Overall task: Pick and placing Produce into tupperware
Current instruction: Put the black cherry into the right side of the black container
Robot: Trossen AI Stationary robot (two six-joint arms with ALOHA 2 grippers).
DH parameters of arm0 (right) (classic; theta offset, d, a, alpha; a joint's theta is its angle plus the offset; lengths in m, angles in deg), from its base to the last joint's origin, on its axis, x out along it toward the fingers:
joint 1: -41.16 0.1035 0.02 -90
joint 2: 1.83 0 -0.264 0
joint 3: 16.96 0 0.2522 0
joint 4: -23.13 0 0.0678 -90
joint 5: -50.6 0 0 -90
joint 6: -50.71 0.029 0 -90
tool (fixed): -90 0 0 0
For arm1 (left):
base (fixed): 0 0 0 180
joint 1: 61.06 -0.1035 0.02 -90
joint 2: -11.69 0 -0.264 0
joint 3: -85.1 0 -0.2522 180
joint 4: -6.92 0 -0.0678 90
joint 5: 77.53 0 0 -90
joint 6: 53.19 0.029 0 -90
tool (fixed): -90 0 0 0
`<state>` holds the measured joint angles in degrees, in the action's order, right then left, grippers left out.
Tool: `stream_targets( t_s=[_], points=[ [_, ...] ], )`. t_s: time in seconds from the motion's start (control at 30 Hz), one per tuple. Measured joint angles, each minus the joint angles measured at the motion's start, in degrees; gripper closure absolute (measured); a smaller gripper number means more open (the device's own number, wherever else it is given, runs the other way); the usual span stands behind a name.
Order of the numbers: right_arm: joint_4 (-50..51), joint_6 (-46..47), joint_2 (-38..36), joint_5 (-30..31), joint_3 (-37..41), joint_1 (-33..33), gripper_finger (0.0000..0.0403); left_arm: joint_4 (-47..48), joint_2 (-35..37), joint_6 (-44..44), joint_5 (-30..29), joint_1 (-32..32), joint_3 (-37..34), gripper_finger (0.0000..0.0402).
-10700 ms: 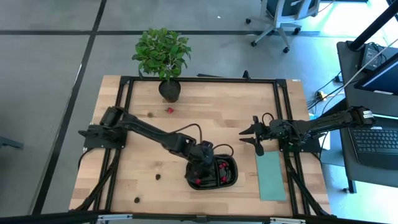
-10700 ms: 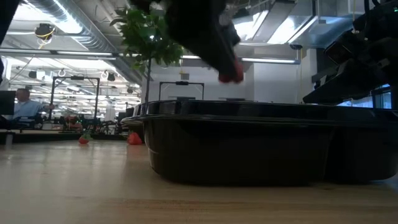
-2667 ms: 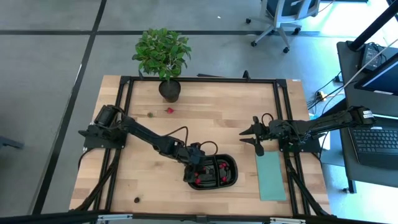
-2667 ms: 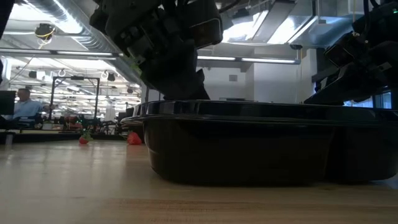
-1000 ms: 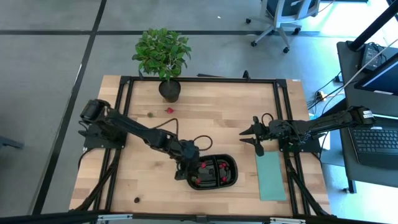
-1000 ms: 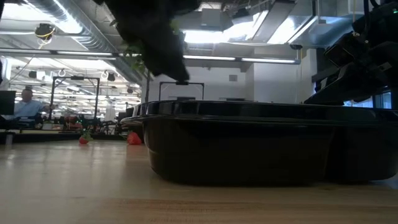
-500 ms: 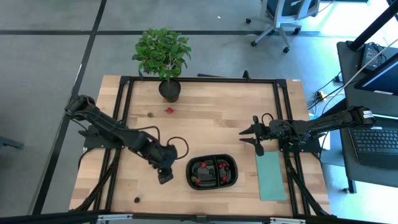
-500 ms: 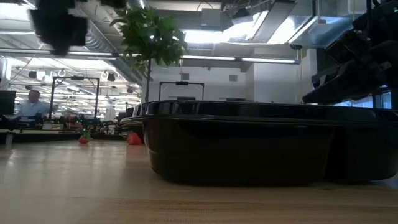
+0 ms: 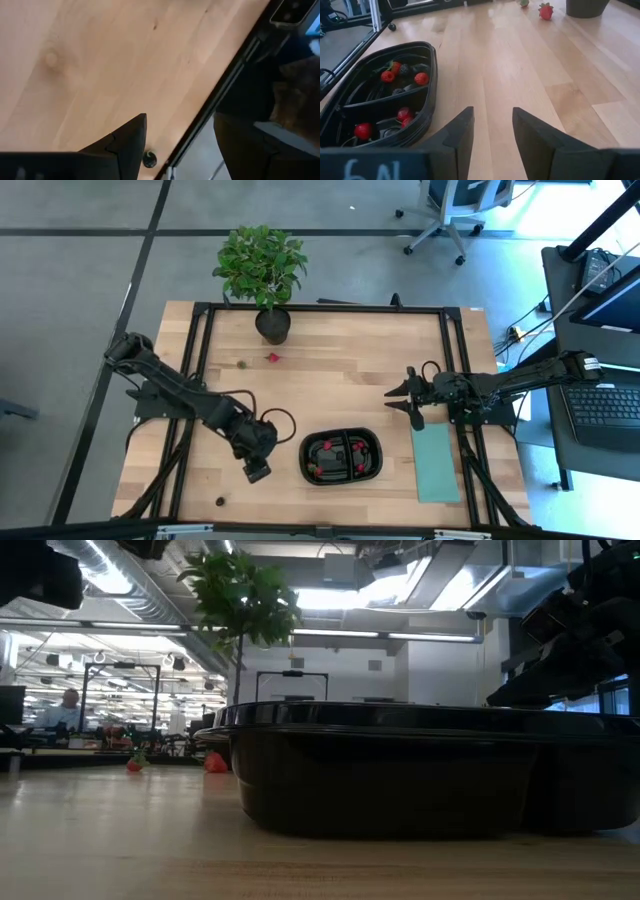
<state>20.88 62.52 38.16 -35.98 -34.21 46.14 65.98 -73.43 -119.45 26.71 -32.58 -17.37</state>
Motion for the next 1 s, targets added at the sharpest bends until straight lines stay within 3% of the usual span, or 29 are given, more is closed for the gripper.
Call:
stream_targets(
  t_s=[0.13, 0.23, 0.47, 0.7, 1.0],
  points=[
    [0.02, 0.08, 0.00, 0.00, 0.00, 0.01, 0.0265, 0.06, 0.00, 2.41, -3.96, 1.51, 0.00, 0.0178],
    [0.00, 0.11, 0.00, 0.00, 0.00, 0.01, 0.0265, 0.08, 0.00, -0.40, -6.09, 1.50, 0.00, 0.0178],
    [-0.16, -0.13, 0.01, 1.86, 0.00, 0.01, 0.0265, -0.03, -4.87, -4.03, -6.53, 4.17, 0.00, 0.0180],
    [-0.44, -0.32, 0.00, 9.98, 0.00, -0.01, 0.0265, -1.17, -13.95, -11.19, 0.13, 7.38, -0.04, 0.0186],
    [-0.91, -0.30, 0.02, 10.53, 0.00, -0.01, 0.0265, -3.08, -17.67, -26.16, 10.54, 11.52, -0.07, 0.0186]
  ],
)
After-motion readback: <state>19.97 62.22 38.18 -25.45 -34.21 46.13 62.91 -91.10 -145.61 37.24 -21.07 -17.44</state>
